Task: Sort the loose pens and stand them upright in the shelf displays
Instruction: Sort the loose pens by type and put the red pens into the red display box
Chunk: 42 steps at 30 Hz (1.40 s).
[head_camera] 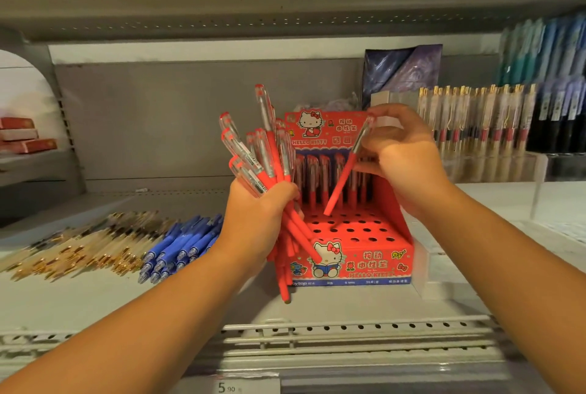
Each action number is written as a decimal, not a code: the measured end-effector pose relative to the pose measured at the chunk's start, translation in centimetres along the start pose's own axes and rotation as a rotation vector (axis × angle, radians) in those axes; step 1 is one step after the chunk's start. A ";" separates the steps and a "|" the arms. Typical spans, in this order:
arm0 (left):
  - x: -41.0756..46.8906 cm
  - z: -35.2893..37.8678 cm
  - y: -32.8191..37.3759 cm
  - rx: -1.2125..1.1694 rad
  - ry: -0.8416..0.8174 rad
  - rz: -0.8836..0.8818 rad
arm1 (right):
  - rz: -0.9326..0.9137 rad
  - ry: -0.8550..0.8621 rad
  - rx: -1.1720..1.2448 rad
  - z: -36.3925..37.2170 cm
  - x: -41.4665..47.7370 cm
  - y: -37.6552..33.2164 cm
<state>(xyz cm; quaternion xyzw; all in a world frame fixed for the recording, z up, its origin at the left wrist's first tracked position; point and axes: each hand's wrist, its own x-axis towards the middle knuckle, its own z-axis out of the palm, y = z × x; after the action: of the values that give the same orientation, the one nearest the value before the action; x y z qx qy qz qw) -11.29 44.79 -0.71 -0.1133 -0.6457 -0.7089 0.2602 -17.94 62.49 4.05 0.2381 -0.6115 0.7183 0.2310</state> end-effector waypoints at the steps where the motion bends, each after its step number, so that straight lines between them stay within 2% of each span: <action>1: -0.1 0.0 0.1 -0.004 0.006 0.000 | -0.051 0.000 -0.099 -0.1 0.1 0.1; 7: -0.3 0.0 0.3 0.024 0.025 -0.012 | -0.268 -0.028 -0.658 -1.1 0.6 1.0; 12: -0.3 -0.2 0.4 0.027 0.020 -0.001 | -0.341 -0.019 -0.848 -1.5 0.6 1.1; 22: -0.3 -0.3 0.3 0.034 0.002 0.017 | -0.282 -0.035 -1.043 -1.5 0.4 0.1; 26: -0.3 -0.3 0.2 0.040 -0.022 0.001 | -0.233 -0.077 -1.371 -1.2 0.6 -0.5; 31: -0.3 -0.3 0.2 0.041 -0.023 0.009 | -0.162 -0.143 -1.591 -0.5 1.1 -0.4; 38: -0.4 -0.3 0.3 0.056 -0.034 0.016 | -0.029 -0.168 -1.752 -0.1 1.3 -1.0; 42: -0.5 -0.3 0.4 0.068 -0.044 0.023 | -0.002 -0.205 -1.758 -0.2 2.1 -1.4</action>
<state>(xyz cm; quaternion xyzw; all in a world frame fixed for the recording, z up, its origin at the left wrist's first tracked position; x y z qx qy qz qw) -10.64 44.59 -0.65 -0.1272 -0.6735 -0.6810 0.2577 -18.69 63.00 6.44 0.0380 -0.9600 -0.0366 0.2750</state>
